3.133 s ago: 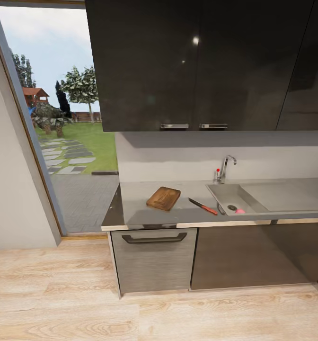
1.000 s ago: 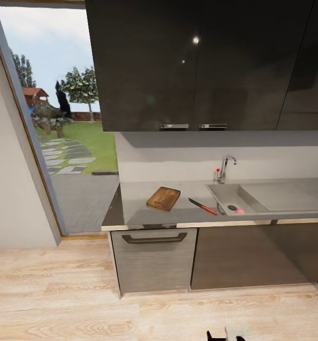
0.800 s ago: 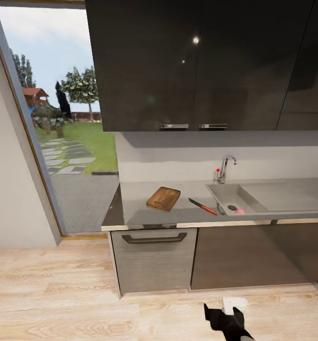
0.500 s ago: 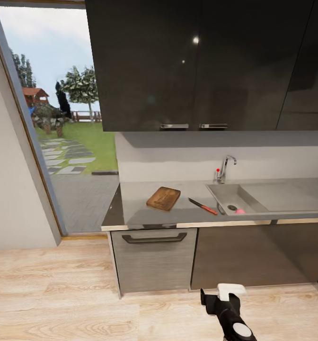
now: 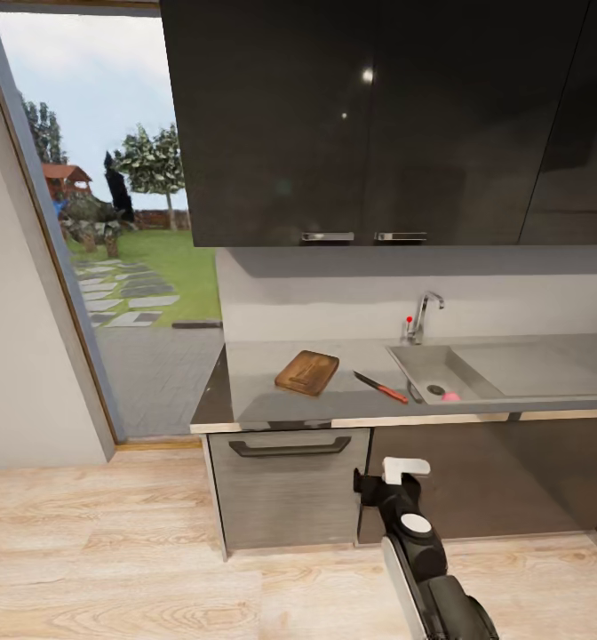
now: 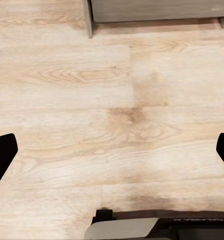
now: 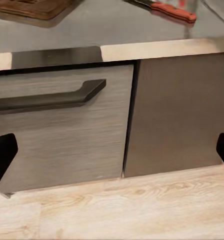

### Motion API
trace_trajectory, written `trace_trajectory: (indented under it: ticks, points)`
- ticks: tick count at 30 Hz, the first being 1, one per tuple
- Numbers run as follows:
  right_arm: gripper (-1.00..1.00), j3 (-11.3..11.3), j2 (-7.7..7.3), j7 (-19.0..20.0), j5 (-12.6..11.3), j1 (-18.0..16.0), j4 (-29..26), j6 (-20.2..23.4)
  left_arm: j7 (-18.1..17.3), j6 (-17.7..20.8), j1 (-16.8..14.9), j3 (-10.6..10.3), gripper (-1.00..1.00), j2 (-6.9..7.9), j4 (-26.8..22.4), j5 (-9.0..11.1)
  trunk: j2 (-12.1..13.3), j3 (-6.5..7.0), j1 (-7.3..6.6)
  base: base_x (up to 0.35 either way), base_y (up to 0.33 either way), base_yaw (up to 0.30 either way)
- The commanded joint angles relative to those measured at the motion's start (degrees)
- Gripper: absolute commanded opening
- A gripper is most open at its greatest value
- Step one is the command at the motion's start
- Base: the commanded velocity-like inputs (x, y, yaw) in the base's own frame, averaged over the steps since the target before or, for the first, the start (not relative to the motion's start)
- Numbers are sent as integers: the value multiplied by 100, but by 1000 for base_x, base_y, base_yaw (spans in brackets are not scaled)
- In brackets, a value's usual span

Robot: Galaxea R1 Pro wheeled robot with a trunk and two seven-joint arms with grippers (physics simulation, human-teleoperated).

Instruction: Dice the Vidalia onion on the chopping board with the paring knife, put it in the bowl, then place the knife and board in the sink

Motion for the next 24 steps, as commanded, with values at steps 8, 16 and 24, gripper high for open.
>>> trace_trajectory:
  ticks: [8,16,24]
  points:
    - [100,25,119,-30,5,-305,-97,102,0,203,1177,-2,100,6,-1483,2,-3,-1,2,0,0,0]
    - [100,48,119,-35,6,-345,-139,229,0,217,1597,-1,100,2,-1509,2,-3,-1,2,0,6,0]
    - [100,62,119,-35,4,-346,-140,271,0,217,1607,9,100,1,-1382,-1,-3,-1,2,0,215,0]
